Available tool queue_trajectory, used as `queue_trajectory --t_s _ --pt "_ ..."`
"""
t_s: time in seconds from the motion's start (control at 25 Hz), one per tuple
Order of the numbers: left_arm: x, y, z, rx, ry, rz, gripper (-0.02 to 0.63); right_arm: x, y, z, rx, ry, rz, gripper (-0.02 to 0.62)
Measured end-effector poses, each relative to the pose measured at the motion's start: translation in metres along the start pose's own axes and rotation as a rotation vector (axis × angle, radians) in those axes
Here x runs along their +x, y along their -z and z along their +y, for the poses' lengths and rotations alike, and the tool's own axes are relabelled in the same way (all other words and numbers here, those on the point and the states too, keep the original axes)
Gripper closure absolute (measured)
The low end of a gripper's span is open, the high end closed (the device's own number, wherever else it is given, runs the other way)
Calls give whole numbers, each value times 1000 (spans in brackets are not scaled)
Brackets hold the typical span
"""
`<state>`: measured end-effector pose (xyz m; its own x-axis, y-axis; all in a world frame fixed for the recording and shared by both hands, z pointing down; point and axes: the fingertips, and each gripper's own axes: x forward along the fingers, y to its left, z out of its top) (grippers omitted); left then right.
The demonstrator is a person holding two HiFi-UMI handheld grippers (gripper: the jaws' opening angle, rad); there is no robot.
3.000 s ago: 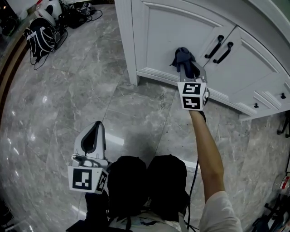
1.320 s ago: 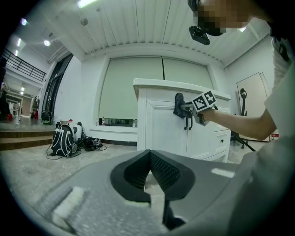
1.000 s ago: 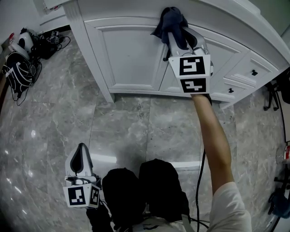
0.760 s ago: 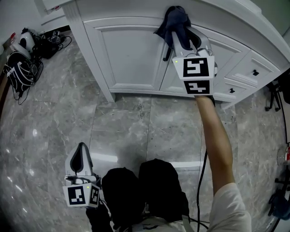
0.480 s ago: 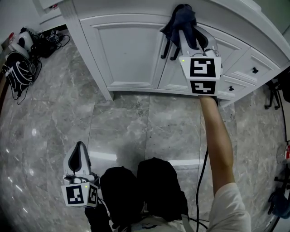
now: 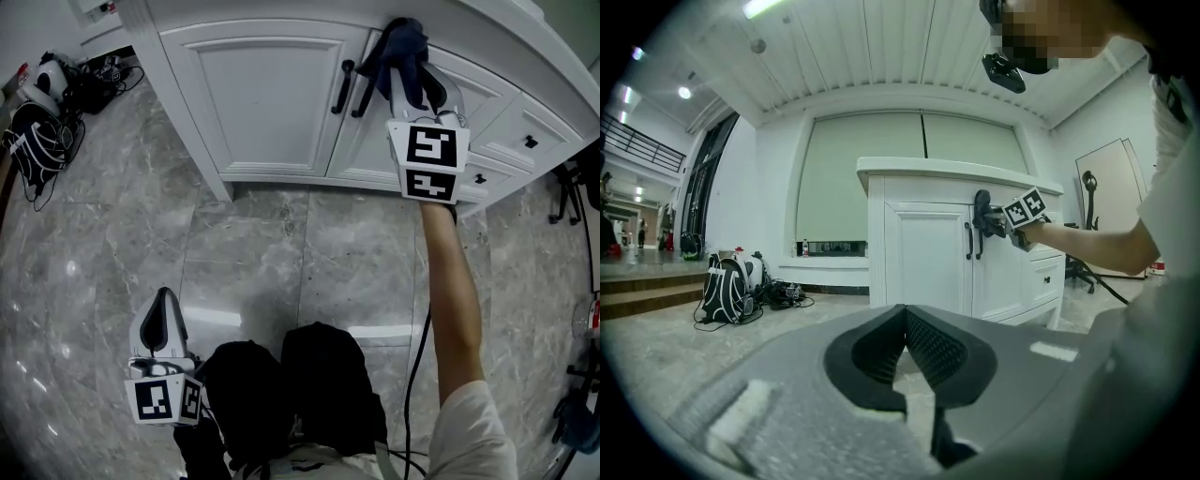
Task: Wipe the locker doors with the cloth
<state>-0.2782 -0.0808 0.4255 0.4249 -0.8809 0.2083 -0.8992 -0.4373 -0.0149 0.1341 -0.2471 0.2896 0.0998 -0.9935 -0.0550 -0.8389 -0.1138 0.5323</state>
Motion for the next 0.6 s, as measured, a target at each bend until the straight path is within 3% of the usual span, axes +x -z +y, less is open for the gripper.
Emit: queue_trajectory --t_s 0.6 --pt "0 -5 -10 20 -18 -18 604 -5 83 40 89 -44 89 512"
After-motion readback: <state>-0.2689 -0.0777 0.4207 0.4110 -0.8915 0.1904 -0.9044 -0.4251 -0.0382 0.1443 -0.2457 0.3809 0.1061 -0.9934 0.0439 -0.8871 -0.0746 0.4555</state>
